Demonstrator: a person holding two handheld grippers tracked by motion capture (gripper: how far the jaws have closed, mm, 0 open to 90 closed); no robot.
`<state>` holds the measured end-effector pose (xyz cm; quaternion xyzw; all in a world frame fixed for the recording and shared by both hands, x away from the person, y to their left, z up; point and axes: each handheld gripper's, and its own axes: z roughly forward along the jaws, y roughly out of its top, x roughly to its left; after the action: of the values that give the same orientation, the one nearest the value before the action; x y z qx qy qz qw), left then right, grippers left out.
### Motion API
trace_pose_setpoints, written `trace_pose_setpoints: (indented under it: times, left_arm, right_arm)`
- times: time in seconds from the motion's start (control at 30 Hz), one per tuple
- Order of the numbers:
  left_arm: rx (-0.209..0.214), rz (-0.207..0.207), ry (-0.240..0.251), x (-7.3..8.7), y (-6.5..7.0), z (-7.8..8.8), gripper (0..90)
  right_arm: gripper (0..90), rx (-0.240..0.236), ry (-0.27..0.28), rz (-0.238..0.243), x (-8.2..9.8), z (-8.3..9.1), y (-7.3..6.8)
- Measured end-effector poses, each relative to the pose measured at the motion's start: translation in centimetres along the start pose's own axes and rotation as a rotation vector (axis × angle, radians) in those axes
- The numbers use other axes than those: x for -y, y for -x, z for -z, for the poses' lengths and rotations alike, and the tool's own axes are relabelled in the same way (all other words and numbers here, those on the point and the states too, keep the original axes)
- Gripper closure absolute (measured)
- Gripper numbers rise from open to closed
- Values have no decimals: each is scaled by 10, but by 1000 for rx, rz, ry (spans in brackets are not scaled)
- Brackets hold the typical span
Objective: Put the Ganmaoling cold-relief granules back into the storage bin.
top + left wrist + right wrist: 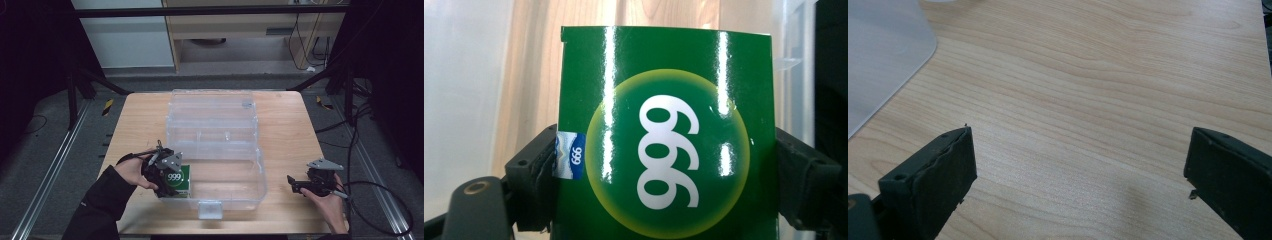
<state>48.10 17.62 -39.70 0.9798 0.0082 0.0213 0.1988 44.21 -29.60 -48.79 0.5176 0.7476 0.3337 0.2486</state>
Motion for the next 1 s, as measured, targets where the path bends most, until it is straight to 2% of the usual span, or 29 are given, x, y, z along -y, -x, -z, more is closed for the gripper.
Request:
trace_pose_setpoints:
  times: [0.37,0.43,0.83,0.93,1.0]
  left_arm:
    - [-14,3,2,4,2,-9,146]
    - [-19,-11,-11,4,2,-9,144]
    - [-27,-11,-17,4,3,-11,135]
    - [-30,-11,-14,4,3,-9,132]
    - [-35,4,6,5,4,-7,130]
  right_arm:
    - [8,-1,-2,5,0,0,-1]
    - [8,-2,-1,3,0,0,-1]
    - [8,-5,-8,0,0,0,-1]
    - [8,-1,-4,5,0,0,0]
    - [8,-1,-4,5,0,0,0]
